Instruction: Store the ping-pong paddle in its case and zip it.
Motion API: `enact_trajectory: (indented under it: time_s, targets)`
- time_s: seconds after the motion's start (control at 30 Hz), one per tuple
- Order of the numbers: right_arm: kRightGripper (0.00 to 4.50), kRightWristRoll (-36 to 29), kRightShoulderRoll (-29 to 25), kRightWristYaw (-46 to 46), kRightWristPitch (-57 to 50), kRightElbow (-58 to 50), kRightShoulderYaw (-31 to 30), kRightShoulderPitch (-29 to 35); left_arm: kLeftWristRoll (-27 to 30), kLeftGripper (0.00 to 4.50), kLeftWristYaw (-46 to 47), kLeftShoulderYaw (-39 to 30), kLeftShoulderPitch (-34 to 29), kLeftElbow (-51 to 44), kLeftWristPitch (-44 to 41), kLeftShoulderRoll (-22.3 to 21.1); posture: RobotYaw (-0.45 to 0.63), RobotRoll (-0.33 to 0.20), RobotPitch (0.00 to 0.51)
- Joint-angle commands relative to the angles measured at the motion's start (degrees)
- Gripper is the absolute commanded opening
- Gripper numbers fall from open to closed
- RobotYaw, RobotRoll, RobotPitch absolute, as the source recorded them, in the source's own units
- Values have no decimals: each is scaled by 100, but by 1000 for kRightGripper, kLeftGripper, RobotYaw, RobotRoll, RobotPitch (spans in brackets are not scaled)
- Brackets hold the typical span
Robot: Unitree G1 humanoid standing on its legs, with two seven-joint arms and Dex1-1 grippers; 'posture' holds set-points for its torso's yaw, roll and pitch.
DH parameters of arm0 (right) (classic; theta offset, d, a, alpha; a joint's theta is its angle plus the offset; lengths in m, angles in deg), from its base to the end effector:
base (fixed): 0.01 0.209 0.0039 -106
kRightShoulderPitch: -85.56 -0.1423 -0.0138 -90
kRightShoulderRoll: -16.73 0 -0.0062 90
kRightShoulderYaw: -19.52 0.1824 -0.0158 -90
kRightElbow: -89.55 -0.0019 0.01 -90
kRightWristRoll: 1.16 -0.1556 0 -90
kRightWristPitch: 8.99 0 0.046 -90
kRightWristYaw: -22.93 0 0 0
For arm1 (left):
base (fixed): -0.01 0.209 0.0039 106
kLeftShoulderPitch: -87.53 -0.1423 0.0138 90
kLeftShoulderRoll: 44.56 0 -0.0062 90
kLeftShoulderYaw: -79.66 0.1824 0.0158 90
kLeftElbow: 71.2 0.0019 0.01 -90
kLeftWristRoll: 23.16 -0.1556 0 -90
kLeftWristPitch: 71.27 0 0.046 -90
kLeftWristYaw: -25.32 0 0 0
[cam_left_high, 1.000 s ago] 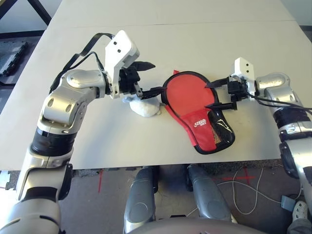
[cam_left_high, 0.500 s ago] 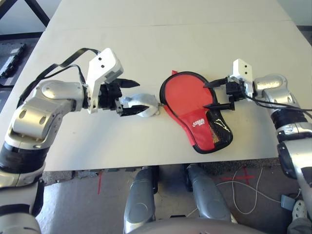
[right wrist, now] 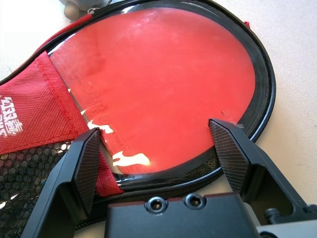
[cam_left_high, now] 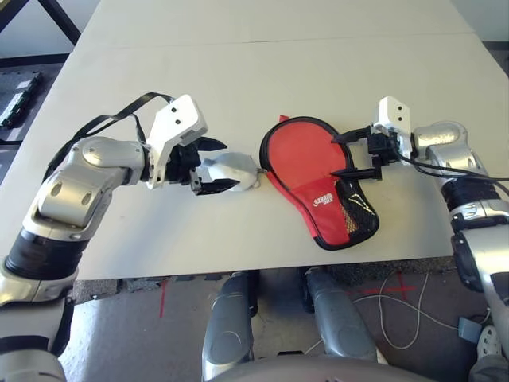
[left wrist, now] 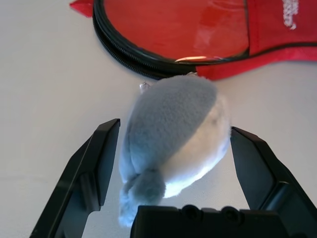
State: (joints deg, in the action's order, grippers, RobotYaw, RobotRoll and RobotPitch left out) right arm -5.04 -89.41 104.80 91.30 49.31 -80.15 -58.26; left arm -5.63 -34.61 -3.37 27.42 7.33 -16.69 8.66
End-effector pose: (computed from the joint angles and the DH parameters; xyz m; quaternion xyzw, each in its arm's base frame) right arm 0.3639 -0.2362 0.1866 -0.2739 0.0797 0.6048 0.7435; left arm 0.2717 0.2322 0.2290 0.2870 0.1492 -0.4720 0.8201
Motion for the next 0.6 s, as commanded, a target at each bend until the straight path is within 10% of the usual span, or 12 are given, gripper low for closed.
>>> enact_trajectory:
  time_s: [0.03, 0.6]
  targets:
    - [4488, 230, 54, -45, -76, 32, -169, 229, -186, 4500, -38, 186, -122, 111, 10, 5, 36, 0, 283]
    - [4500, 251, 49, -71, -135, -238, -216, 426, -716, 240, -195, 320, 106, 518, 248, 3, 28, 0, 287]
